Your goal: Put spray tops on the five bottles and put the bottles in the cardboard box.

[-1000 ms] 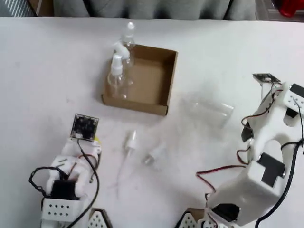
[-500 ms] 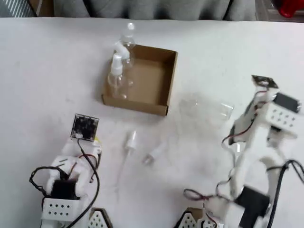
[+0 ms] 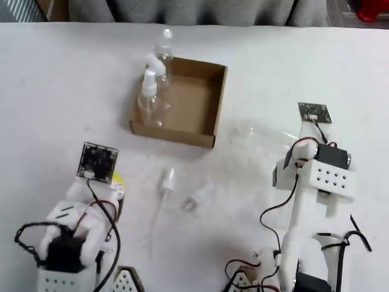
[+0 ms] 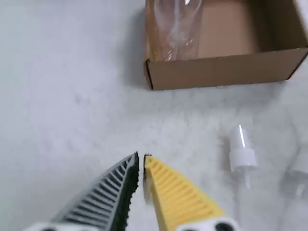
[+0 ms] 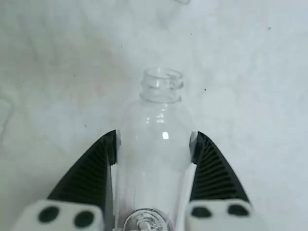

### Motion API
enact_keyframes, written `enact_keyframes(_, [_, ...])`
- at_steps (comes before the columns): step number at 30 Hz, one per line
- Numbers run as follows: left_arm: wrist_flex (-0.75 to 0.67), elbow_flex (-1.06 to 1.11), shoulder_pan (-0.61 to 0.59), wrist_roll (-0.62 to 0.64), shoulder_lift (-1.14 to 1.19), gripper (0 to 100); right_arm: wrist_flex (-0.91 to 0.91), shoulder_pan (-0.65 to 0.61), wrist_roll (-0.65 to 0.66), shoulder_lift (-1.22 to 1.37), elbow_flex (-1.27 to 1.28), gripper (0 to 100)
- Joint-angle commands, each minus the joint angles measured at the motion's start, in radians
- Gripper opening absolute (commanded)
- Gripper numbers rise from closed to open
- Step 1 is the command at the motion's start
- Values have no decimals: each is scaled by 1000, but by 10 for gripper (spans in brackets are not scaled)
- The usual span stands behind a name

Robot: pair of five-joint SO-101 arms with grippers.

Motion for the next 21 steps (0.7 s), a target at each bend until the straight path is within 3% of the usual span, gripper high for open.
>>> enact_keyframes(1, [60,-186,130,-9,188,24,-10,-12,-5,-31,-9,16])
enact_keyframes(11, [60,-477,387,-2,791,28,-10,-5,-3,-31,-8,16])
enact_keyframes(18, [-11,-617,409,132,1095,30,-65,-10,-2,-41,46,16])
enact_keyframes(21, [-52,-620,403,155,1194,94,-71,-10,-2,-41,51,16])
